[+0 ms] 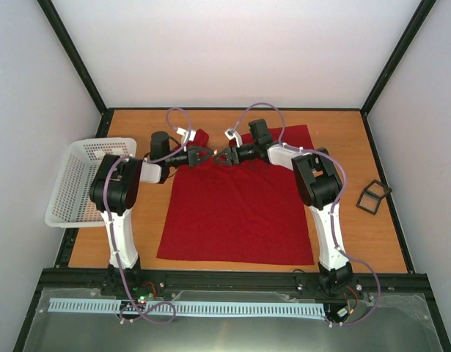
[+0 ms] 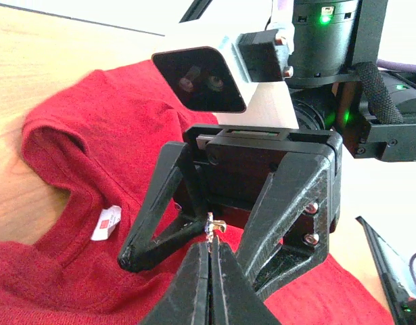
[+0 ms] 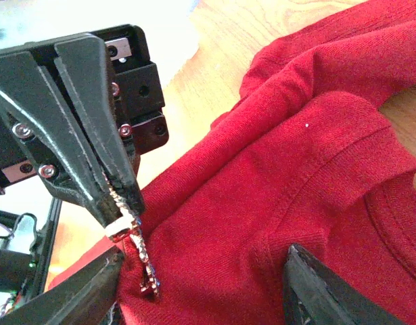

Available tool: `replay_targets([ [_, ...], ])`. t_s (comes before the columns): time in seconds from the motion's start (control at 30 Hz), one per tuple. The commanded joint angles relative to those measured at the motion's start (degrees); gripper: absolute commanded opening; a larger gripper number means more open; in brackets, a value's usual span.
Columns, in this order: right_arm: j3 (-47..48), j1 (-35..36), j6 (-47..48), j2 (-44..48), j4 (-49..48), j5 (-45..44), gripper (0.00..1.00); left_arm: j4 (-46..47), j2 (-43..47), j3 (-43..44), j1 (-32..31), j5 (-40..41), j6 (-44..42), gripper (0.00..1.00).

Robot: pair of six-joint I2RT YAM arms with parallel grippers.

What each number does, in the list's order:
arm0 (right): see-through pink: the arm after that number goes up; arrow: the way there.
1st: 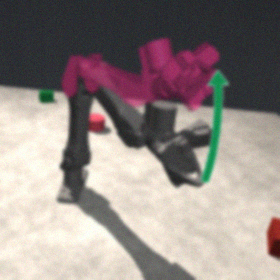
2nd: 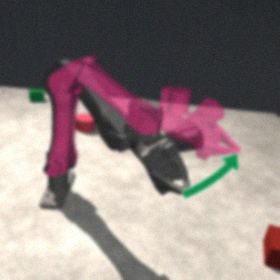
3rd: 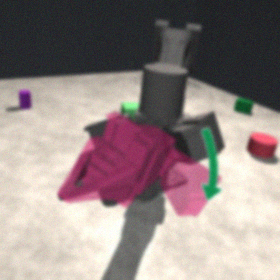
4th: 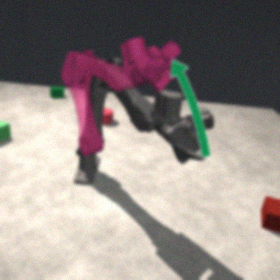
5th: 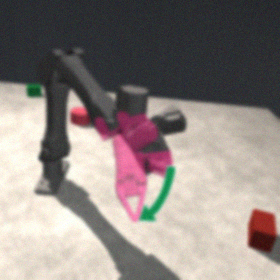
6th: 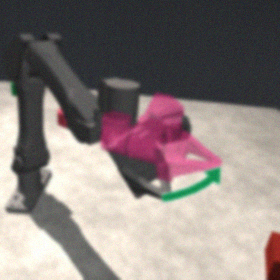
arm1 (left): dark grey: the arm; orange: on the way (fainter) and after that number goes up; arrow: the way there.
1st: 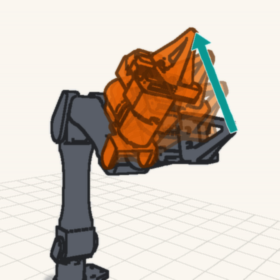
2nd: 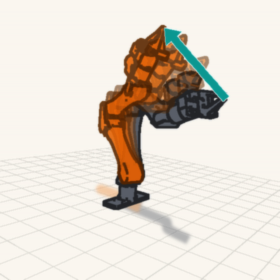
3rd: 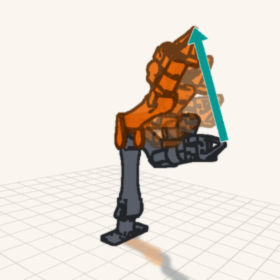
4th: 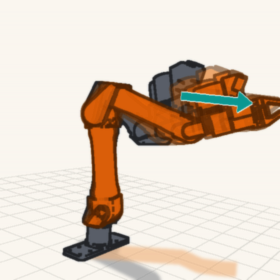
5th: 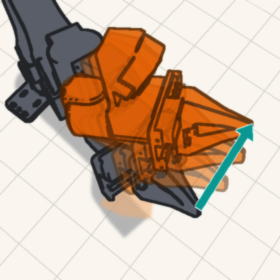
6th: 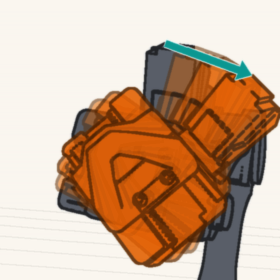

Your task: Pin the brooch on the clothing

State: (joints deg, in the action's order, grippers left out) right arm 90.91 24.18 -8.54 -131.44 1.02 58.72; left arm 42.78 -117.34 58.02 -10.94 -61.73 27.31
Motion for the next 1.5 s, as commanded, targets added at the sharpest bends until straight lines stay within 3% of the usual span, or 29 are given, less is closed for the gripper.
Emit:
replay_targets([
  [0.0,0.66,-2.92,-7.02,-2.42,-6.26,-11.18,0.58,-2.73,4.84,-0.87,-4.19,-9.45,-5.27,0.01],
  [0.33,-7.31,-3.14,-17.86,-0.36,-18.83,-16.81,0.58,-2.58,7.17,-2.60,-4.71,-5.45,-5.16,0.01],
  [0.67,-14.11,-3.22,-25.08,1.46,-30.18,-19.85,0.61,4.58,8.48,-6.27,-4.79,-2.49,-0.16,0.01],
  [1.47,-20.08,-3.29,-20.79,5.99,-33.58,-15.83,0.76,-1.13,7.47,-3.93,-4.63,1.05,-3.49,0.01],
])
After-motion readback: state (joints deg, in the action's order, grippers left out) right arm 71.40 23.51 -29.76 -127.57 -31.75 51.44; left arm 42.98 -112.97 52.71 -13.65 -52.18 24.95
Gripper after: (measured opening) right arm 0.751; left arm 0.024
